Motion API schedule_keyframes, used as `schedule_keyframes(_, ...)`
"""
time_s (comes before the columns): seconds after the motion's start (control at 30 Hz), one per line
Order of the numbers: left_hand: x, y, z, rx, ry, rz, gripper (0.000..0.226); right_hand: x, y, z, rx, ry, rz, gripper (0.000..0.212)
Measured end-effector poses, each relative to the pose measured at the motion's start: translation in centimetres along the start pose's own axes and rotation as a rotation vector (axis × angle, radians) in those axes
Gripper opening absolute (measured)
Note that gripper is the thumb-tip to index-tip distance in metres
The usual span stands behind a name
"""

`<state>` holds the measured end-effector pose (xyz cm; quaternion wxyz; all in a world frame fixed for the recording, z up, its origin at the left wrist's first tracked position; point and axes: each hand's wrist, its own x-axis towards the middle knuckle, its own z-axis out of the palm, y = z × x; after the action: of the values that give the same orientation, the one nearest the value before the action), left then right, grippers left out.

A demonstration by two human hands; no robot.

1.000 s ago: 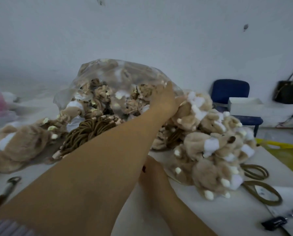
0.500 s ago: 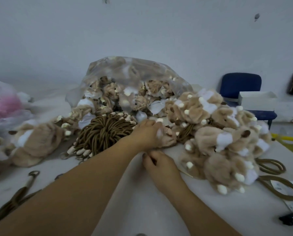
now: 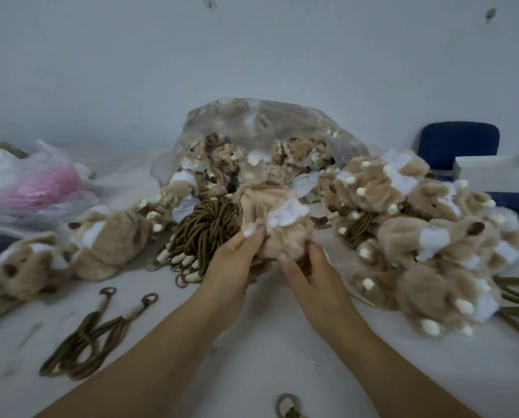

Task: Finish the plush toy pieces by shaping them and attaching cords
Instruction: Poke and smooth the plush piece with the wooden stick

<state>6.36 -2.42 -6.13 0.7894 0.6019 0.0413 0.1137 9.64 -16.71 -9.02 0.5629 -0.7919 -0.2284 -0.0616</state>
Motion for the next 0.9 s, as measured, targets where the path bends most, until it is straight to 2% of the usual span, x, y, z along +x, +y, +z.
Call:
schedule_keyframes(0.1, -1.7, -1.6, -0.9, -0.187, -0.031, -0.093, 0.039, -0.5, -0.7, 0.3, 0.067, -0.054, -0.011, 0.048)
schedule_keyframes(0.17, -2.1, -2.3, -0.9, -0.266, -0.057, -0.153, 0.049, -0.6, -0.8, 0.4, 0.027, -0.028, -0.027, 0.044)
schedule_keyframes(0.27, -2.1, -2.8, -0.9, -0.259, -0.120, -0.155, 0.047, -0.3, -0.6, 0.1, -0.081, 0.035, -0.048, 0.028)
schedule_keyframes(0.3, -2.0, -2.9, -1.0, -0.250, -0.158, -0.143, 0.046, -0.2, -0.6, -0.1, -0.107, 0.052, -0.050, 0.030)
schedule_keyframes(0.4, -1.7, -2.7, -1.4, -0.253, -0.184, -0.113, 0.047, -0.2, -0.3, -0.4, -0.085, 0.079, -0.057, 0.043)
schedule_keyframes(0.5, -1.3, -2.2, -1.7, -0.356, -0.182, -0.145, 0.050, -0.7, -0.8, 0.1, -0.026, 0.028, -0.093, 0.056)
schedule_keyframes(0.6, -0.8, -1.9, -2.0, -0.448, -0.170, -0.242, 0.059, -1.0, -1.3, 0.5, 0.113, -0.051, 0.026, 0.061)
schedule_keyframes(0.67, -0.5, -1.8, -2.3, -0.524, -0.170, -0.286, 0.057, -0.5, -1.2, 0.2, 0.132, -0.045, 0.060, 0.052)
schedule_keyframes(0.77, -0.1, -2.0, -2.7, -0.578, -0.152, -0.322, 0.057, 0.0, -1.1, 0.0, 0.070, -0.038, 0.009, 0.024)
schedule_keyframes(0.9, -0.1, -2.5, -2.8, -0.604, -0.223, -0.298, 0.070, -0.6, -0.8, 0.4, -0.104, -0.072, -0.082, 0.023)
